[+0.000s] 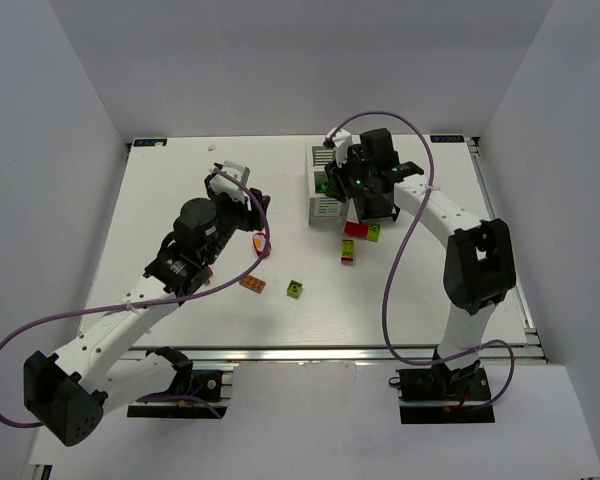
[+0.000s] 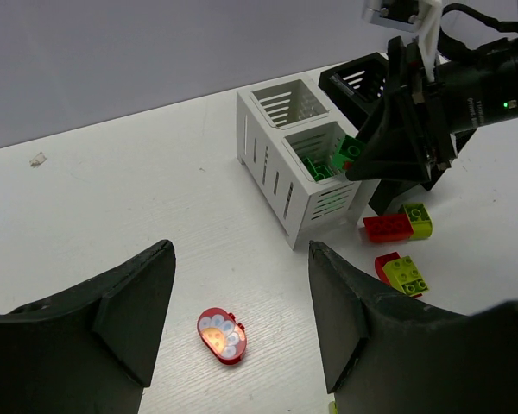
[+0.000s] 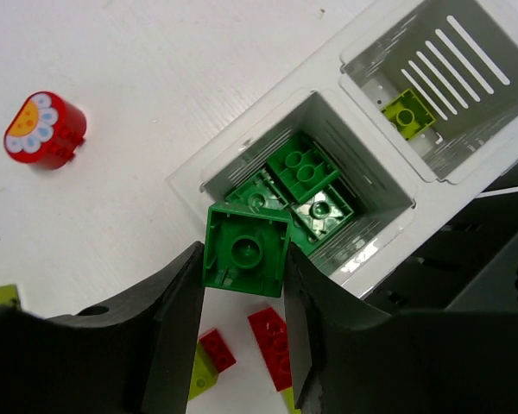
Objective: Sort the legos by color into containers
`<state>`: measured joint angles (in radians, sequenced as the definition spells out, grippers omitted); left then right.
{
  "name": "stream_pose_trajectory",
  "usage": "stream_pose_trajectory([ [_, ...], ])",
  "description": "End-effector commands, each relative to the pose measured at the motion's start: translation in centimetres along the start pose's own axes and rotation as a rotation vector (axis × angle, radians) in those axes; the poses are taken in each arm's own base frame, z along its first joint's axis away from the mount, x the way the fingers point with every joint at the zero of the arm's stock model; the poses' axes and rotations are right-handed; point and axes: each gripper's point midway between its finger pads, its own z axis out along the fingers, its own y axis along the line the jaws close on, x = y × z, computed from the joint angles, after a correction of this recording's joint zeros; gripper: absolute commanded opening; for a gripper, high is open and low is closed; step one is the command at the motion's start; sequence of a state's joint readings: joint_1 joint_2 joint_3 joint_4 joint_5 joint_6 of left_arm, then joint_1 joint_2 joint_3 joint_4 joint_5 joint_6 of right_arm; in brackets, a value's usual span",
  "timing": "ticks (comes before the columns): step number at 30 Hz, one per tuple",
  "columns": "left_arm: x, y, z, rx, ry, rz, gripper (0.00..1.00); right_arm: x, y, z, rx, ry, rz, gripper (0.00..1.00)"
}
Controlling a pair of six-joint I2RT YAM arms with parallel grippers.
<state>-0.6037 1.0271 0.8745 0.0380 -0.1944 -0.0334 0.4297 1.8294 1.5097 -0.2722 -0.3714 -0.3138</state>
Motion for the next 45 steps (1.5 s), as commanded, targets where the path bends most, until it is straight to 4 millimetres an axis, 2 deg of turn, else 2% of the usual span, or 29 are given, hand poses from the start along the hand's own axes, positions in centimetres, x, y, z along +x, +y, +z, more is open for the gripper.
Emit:
stream_pose_trajectory([
  [1, -0.4, 0.2, -0.1, -0.002, -0.018, 0.002, 0.73, -2.6, -1.6, -0.1, 0.061, -0.042, 0.010, 0.19],
  [9, -0.1, 0.3, 0.1, -0.009, -0.007, 0.007, 0.73, -3.5, -2.7, 0.7, 0.089, -0.046, 0.021, 0.42],
  [10, 0.0, 0.3, 0.1, -0.010, -0.006, 0.007, 0.72, -3.5, -2.8, 0.8, 0.092, -0.045, 0.021, 0.52],
  [12, 0.1, 0.3, 0.1, -0.012, -0.003, 0.009, 0.73, -3.3, -3.0, 0.8, 0.105, -0.041, 0.021, 0.64],
  [13, 0.1, 0.4, 0.1, -0.013, -0.003, 0.009, 0.73, -3.3, -3.0, 0.7, 0.109, -0.043, 0.020, 0.67],
  [19, 0.2, 0.4, 0.2, -0.015, 0.003, 0.011, 0.73, -3.4, -3.1, -0.1, 0.132, -0.052, 0.022, 0.70],
  [21, 0.2, 0.3, 0.2, -0.014, 0.005, 0.000, 0.76, -4.0, -2.6, -1.0, 0.132, -0.069, 0.017, 0.70],
  [22, 0.1, 0.4, 0.1, -0.017, -0.002, -0.007, 0.78, -5.3, -2.4, -2.5, 0.141, -0.104, -0.002, 0.70],
  [23, 0.3, 0.3, 0.1, -0.017, 0.000, -0.024, 0.86, -5.0, -1.8, -3.0, 0.131, -0.106, -0.010, 0.70],
  [24, 0.4, 0.4, 0.2, -0.021, -0.002, -0.033, 0.91, -6.7, -1.3, -5.3, 0.145, -0.157, -0.040, 0.78],
  [25, 0.4, 0.3, 0.2, -0.023, -0.001, -0.054, 0.98, -6.1, -1.0, -5.8, 0.148, -0.163, -0.043, 0.86],
  [26, 0.6, 0.2, 0.3, -0.020, 0.007, -0.061, 0.98, -6.6, -0.7, -6.9, 0.147, -0.191, -0.045, 0.89],
  [27, 0.6, 0.0, 0.3, -0.009, 0.015, -0.064, 0.98, -7.8, -1.0, -9.8, 0.171, -0.254, -0.036, 0.89],
  [29, 1.3, -0.4, 0.8, 0.006, 0.048, -0.074, 0.98, -8.2, 0.0, -12.1, 0.089, -0.335, 0.043, 0.89],
  [30, 1.3, -0.7, 1.0, 0.019, 0.052, -0.079, 0.98, -7.0, 0.1, -13.7, 0.069, -0.346, 0.073, 0.89],
  [31, 1.6, -1.2, 1.0, 0.046, 0.066, -0.081, 0.98, -6.7, 1.9, -14.2, -0.033, -0.355, 0.073, 0.89],
  [32, 2.0, -1.5, 1.3, 0.058, 0.081, -0.087, 0.98, -5.2, 3.0, -14.4, -0.072, -0.308, 0.102, 0.89],
  [35, 2.9, -1.9, 1.6, 0.074, 0.124, -0.091, 0.98, -2.2, 6.4, -15.2, -0.182, -0.238, 0.166, 0.74],
  [37, 3.4, -1.8, 1.9, 0.062, 0.155, -0.089, 0.98, 0.5, 8.4, -15.6, -0.222, -0.202, 0.215, 0.59],
  [38, 3.7, -1.5, 2.0, 0.044, 0.167, -0.086, 0.98, 1.3, 8.9, -15.6, -0.224, -0.202, 0.217, 0.54],
  [39, 4.5, -1.4, 2.3, 0.032, 0.195, -0.080, 0.98, 1.6, 8.7, -15.6, -0.201, -0.216, 0.190, 0.46],
  [40, 4.7, -1.3, 2.4, 0.023, 0.212, -0.074, 0.98, 2.1, 8.4, -16.1, -0.148, -0.218, 0.160, 0.43],
  [43, 6.9, -0.8, 3.0, -0.015, 0.299, -0.055, 0.93, 1.6, 7.5, -17.5, -0.061, -0.229, 0.059, 0.40],
  [45, 7.7, -0.6, 3.4, -0.036, 0.336, -0.049, 0.89, 1.6, 7.8, -17.8, -0.057, -0.247, 0.037, 0.40],
])
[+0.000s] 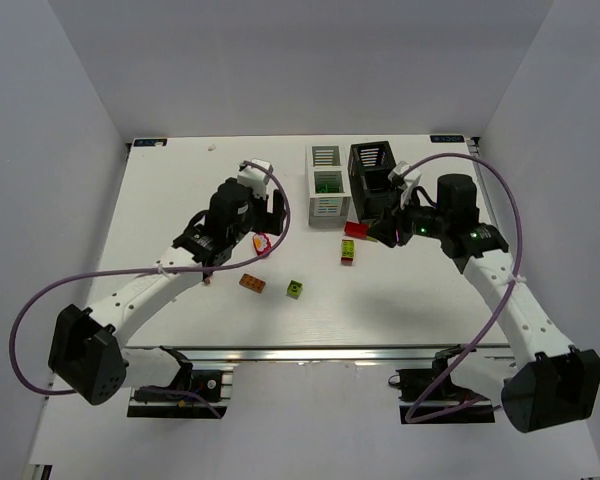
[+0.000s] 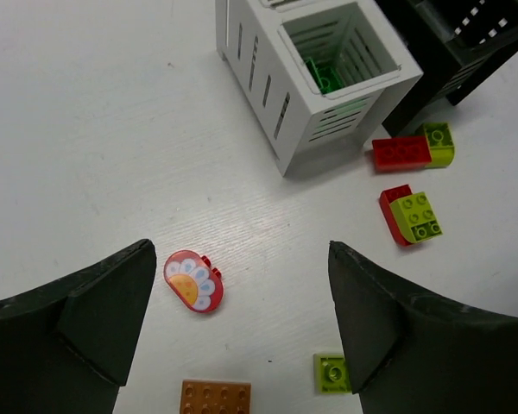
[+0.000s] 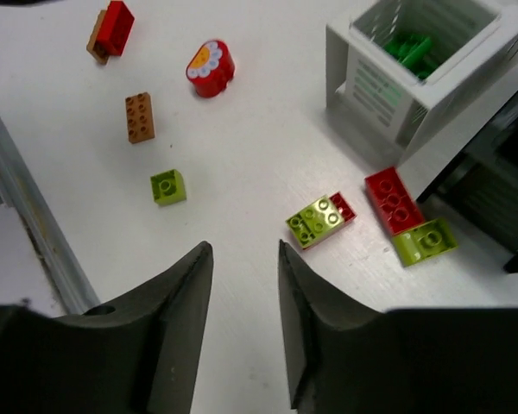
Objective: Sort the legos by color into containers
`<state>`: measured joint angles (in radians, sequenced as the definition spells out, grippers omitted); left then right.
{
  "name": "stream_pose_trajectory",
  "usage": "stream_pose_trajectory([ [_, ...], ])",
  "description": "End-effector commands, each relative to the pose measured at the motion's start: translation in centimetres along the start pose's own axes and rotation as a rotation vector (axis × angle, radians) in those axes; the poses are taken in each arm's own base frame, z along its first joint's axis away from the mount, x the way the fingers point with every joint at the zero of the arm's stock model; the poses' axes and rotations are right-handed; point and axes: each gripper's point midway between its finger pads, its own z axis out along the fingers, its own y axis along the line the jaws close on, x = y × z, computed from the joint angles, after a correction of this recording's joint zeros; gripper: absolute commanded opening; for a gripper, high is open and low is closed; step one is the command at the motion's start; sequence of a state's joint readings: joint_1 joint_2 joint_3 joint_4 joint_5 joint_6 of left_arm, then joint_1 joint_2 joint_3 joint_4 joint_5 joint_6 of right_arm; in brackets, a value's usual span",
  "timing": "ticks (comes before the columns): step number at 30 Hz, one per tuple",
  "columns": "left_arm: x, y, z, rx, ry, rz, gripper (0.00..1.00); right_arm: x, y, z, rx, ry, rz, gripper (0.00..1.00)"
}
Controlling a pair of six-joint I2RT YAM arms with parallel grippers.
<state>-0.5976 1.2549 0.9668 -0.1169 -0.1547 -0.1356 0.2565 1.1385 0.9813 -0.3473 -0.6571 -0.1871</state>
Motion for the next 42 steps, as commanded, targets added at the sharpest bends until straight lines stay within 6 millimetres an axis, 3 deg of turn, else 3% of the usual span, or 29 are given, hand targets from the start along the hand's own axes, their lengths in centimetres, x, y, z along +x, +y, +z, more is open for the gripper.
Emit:
stream_pose_trajectory([
  [1, 1.5, 0.9, 0.9, -0.061, 0.096, 0.002, 0.87, -3.1, 0.6, -1.9, 0.042, -0.111, -0.148, 0.44],
  [3, 2.3, 1.0, 1.6, -0.071, 0.130, 0.004, 0.82, -2.4, 0.2, -1.9, 0.077, -0.104, -0.152, 0.56],
  [4, 3.5, 1.1, 2.2, -0.077, 0.172, 0.006, 0.80, -2.4, -1.0, -1.9, 0.143, -0.100, -0.162, 0.58],
  [5, 4.0, 1.0, 2.5, -0.080, 0.188, 0.003, 0.73, -2.1, -1.4, -1.8, 0.169, -0.091, -0.164, 0.62],
  [7, 4.8, 0.9, 2.9, -0.081, 0.234, -0.002, 0.67, -1.6, -2.6, -1.5, 0.221, -0.060, -0.150, 0.62],
  [9, 5.7, 0.4, 3.5, -0.055, 0.274, 0.001, 0.56, -0.9, -2.9, -0.8, 0.213, -0.025, -0.119, 0.60],
  [11, 6.2, -1.1, 3.5, 0.029, 0.305, -0.002, 0.54, -0.3, -2.7, -0.2, 0.201, 0.007, -0.105, 0.59],
  [14, 6.6, -3.9, 2.8, 0.163, 0.359, -0.014, 0.67, 0.0, -2.9, 0.2, 0.211, 0.022, -0.110, 0.59],
  [15, 7.7, -4.6, 2.4, 0.174, 0.409, -0.007, 0.75, -0.1, -3.0, 0.1, 0.218, 0.017, -0.114, 0.59],
  [18, 10.3, -6.3, 1.5, 0.178, 0.483, 0.042, 0.84, -0.5, -3.0, -0.2, 0.227, 0.002, -0.124, 0.59],
  [23, 15.8, -4.9, 0.7, 0.045, 0.657, 0.079, 0.85, -0.8, -2.9, -0.4, 0.237, -0.024, -0.137, 0.60],
  [28, 16.6, -5.9, 0.7, 0.088, 0.685, 0.084, 0.83, -0.7, -3.0, -0.4, 0.239, -0.018, -0.140, 0.60],
  [35, 19.3, -8.3, -0.3, 0.181, 0.767, 0.140, 0.81, -0.2, -3.1, 0.1, 0.225, -0.004, -0.128, 0.60],
  [42, 20.2, -9.5, -0.7, 0.237, 0.798, 0.143, 0.79, 0.0, -3.2, 0.2, 0.225, 0.003, -0.125, 0.60],
])
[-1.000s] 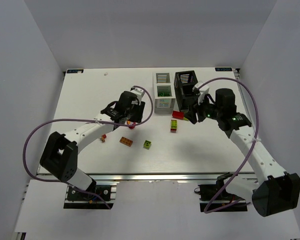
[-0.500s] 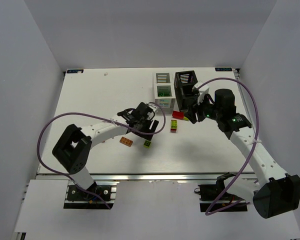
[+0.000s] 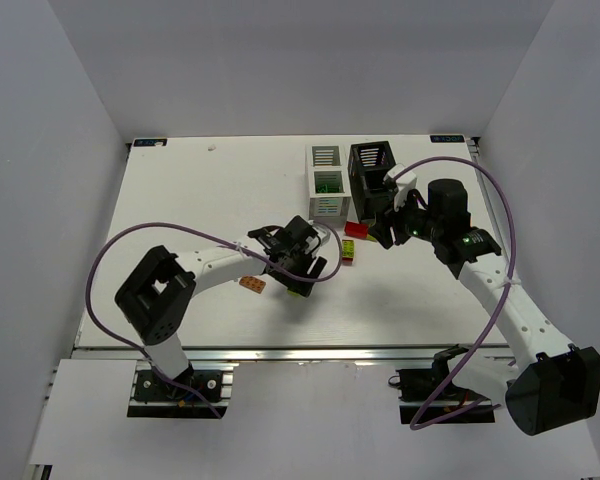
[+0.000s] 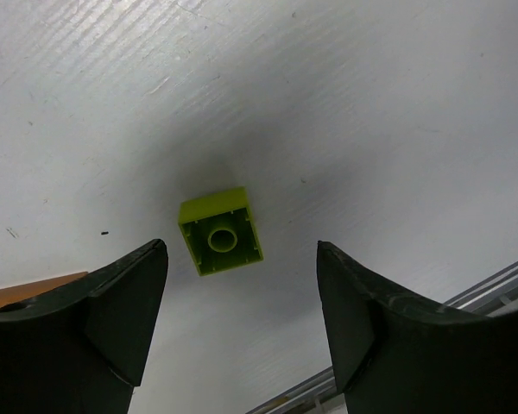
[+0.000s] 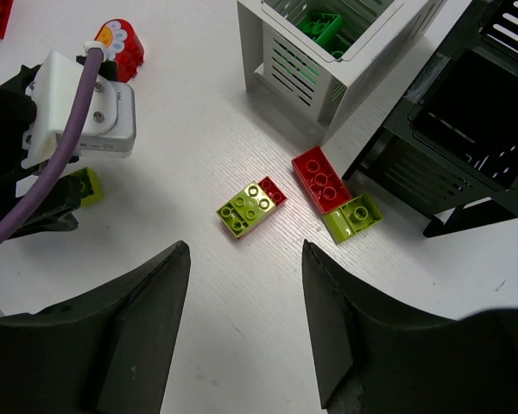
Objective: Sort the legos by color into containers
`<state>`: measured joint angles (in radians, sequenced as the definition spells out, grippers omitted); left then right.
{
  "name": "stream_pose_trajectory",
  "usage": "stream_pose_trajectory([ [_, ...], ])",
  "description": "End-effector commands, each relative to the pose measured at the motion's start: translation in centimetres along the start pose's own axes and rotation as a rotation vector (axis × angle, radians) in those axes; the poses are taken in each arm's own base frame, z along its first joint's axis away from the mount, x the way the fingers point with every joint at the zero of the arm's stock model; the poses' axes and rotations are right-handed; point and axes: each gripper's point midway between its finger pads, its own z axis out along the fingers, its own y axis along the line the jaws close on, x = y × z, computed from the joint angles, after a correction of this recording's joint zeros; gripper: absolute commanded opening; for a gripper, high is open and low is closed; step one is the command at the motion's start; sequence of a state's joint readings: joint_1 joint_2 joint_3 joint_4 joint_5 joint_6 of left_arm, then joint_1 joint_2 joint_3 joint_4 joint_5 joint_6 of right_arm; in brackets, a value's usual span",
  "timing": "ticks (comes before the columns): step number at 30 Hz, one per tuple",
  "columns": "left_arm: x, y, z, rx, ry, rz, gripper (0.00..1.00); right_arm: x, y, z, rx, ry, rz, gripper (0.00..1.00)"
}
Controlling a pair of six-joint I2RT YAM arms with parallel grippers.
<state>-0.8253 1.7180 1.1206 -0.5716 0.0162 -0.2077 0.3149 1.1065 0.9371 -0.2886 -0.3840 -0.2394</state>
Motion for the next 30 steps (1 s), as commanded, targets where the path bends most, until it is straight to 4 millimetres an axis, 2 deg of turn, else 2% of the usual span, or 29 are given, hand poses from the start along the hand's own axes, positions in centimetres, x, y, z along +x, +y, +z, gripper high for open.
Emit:
stream_pose_trajectory([
  [1, 0.0, -0.4, -0.1, 0.018, 0.000, 0.011, 0.79, -0.6, -0.1, 0.2, 0.001, -0.025, -0.020, 0.60],
  [6, 0.5, 0.5, 0.8, -0.038, 0.020, 0.002, 0.76, -0.6, 0.0, 0.2, -0.002, -0.026, -0.022, 0.60],
  [12, 1.3, 0.9, 1.9, -0.064, 0.058, 0.004, 0.66, -0.6, 0.0, 0.2, -0.002, -0.025, -0.021, 0.61],
  [14, 1.1, 0.9, 1.9, -0.066, 0.053, 0.002, 0.60, -0.6, -0.1, 0.2, -0.001, -0.025, -0.020, 0.61],
  [15, 0.9, 0.9, 1.8, -0.071, 0.046, 0.004, 0.53, -0.5, -0.1, 0.3, -0.002, -0.023, -0.022, 0.60],
  [16, 0.7, 1.0, 1.6, -0.075, 0.037, 0.002, 0.35, -0.7, -0.1, 0.2, -0.001, -0.027, -0.022, 0.60],
  [17, 0.3, 1.0, 1.4, -0.080, 0.023, 0.002, 0.28, -0.5, -0.1, 0.2, -0.001, -0.023, -0.021, 0.61],
  [21, -1.0, 1.2, 0.4, -0.092, -0.036, 0.002, 0.16, -0.4, -0.1, 0.3, -0.005, -0.020, -0.019, 0.60],
  [26, -3.2, 1.4, -1.5, -0.102, -0.134, 0.003, 0.06, -0.6, -0.1, 0.2, -0.002, -0.026, -0.023, 0.60],
  [29, -5.8, 1.9, -3.7, -0.099, -0.247, -0.030, 0.02, -1.0, 0.0, -0.1, 0.006, -0.038, -0.032, 0.60],
  [30, -7.0, 2.0, -5.2, -0.092, -0.304, -0.047, 0.01, -1.2, -0.2, -0.2, 0.014, -0.043, -0.040, 0.60],
])
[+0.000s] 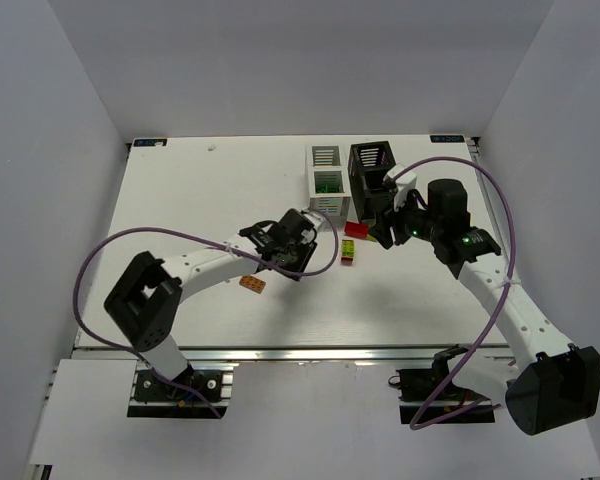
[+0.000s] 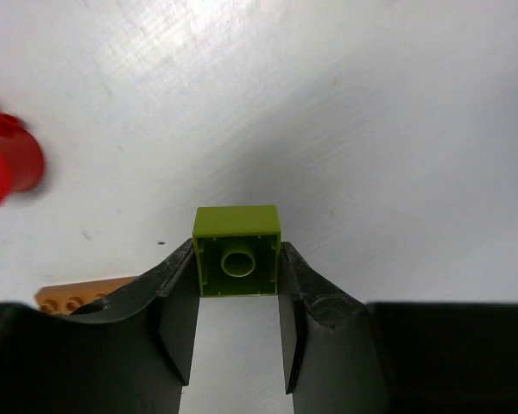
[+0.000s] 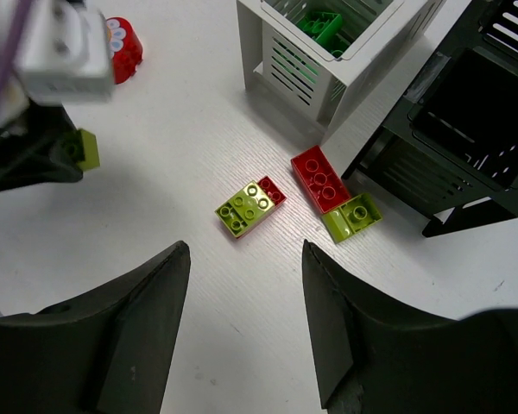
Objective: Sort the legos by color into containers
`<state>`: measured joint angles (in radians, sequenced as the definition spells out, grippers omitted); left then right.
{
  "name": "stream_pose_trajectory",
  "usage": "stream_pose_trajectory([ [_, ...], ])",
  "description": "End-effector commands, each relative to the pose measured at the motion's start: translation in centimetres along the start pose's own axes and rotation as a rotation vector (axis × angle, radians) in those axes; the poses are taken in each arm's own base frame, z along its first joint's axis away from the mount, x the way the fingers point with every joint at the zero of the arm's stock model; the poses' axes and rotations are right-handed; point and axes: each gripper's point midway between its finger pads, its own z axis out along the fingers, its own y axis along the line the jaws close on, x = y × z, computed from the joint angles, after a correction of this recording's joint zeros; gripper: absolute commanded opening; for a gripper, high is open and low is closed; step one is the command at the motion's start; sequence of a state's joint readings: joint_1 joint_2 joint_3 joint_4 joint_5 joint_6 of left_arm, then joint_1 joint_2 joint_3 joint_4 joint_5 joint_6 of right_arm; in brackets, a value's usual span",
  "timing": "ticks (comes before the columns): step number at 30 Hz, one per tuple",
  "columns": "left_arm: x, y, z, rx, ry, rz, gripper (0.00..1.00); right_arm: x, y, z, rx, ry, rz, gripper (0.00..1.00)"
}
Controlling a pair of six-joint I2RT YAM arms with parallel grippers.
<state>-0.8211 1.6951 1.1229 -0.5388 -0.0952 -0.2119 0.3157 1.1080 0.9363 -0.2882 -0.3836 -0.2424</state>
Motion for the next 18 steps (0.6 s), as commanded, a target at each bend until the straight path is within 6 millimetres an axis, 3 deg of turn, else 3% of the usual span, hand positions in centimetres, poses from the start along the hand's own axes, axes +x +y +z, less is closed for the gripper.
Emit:
stream_pose_trajectory([
  [1, -6.9, 1.2, -5.0, 0.005, -0.268, -0.070, 0.00, -1.3, 0.0, -0.3, 0.017, -0.050, -0.043, 0.60],
  [6, -13.6, 3.0, -9.2, 0.012, -0.478, -0.138, 0.00, -1.8, 0.0, -0.7, 0.028, -0.067, -0.058, 0.58],
  [9, -18.1, 3.3, -10.8, 0.002, -0.571, -0.130, 0.00, -2.0, 0.5, -0.8, 0.011, -0.075, -0.074, 0.43],
  [10, -19.2, 3.5, -11.0, -0.004, -0.593, -0.130, 0.00, -2.1, 0.5, -0.8, 0.008, -0.075, -0.078, 0.29],
  [11, -21.4, 3.4, -11.5, -0.003, -0.638, -0.132, 0.00, -2.1, 0.7, -0.9, 0.001, -0.073, -0.079, 0.21],
  [12, -22.5, 3.7, -11.5, -0.006, -0.659, -0.133, 0.00, -2.2, 0.8, -0.9, -0.002, -0.076, -0.081, 0.06],
  [13, -23.7, 3.7, -11.7, -0.006, -0.686, -0.134, 0.00, -2.2, 0.8, -0.9, -0.004, -0.076, -0.083, 0.00],
  [14, -25.6, 3.8, -11.5, -0.009, -0.711, -0.138, 0.00, -2.3, 0.8, -1.0, 0.000, -0.077, -0.085, 0.00],
  [16, -27.3, 4.1, -11.0, -0.017, -0.728, -0.138, 0.00, -2.3, 1.0, -0.9, -0.001, -0.075, -0.090, 0.00],
  [17, -27.7, 4.2, -8.9, -0.030, -0.702, -0.133, 0.00, -2.3, 1.0, -0.9, 0.006, -0.077, -0.097, 0.00],
  [18, -29.6, 4.3, -9.9, -0.037, -0.744, -0.129, 0.00, -2.4, 1.2, -0.8, 0.003, -0.075, -0.104, 0.00],
])
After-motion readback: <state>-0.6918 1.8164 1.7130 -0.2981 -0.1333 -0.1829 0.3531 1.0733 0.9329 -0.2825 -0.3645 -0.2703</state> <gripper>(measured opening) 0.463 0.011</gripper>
